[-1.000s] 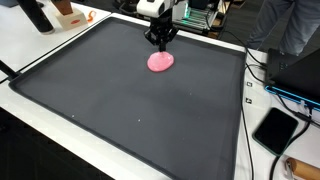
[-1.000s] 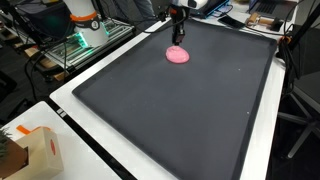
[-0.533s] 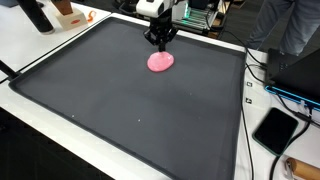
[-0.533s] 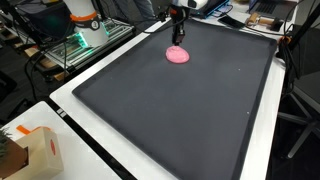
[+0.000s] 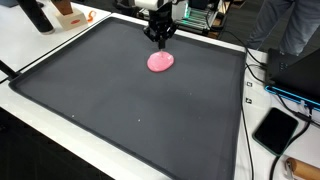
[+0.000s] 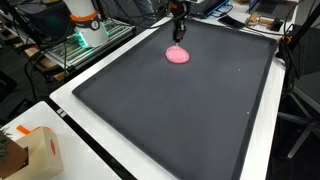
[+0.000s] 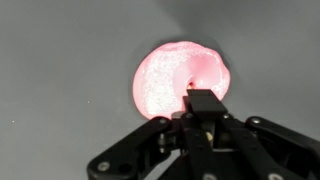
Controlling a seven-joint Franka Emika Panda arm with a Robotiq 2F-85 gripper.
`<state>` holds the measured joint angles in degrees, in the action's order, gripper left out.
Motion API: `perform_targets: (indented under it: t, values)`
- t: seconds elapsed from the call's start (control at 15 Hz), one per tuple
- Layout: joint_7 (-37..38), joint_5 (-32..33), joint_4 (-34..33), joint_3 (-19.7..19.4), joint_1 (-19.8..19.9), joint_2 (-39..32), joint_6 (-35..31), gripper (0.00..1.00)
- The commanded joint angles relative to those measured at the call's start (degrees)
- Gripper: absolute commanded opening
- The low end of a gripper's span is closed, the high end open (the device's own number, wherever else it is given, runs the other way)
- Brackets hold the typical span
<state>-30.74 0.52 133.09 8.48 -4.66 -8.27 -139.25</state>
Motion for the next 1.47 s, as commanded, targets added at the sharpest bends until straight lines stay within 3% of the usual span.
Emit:
perform_targets:
  t: [0.0,0.67,0.73,0.8,1.2,1.27,1.4]
  values:
    - [-0.42,-1.16,-0.03,0.24,0.27,4.05,4.07,0.03]
    - [1.76,-1.17,-3.28,-0.42,-1.57,11.61,14.45,0.03]
    - [1.25,0.02,-3.39,-0.7,-1.47,9.82,12.12,0.03]
    - [1.27,0.04,-3.62,-0.72,-1.58,10.24,12.44,0.13]
    - [1.27,0.05,-3.72,-0.74,-1.55,9.78,12.43,0.13]
    - [1.56,-0.19,-4.4,-1.39,-0.91,9.05,12.07,0.03]
    - [-2.9,-5.43,-6.13,-3.18,0.39,7.68,13.21,0.03]
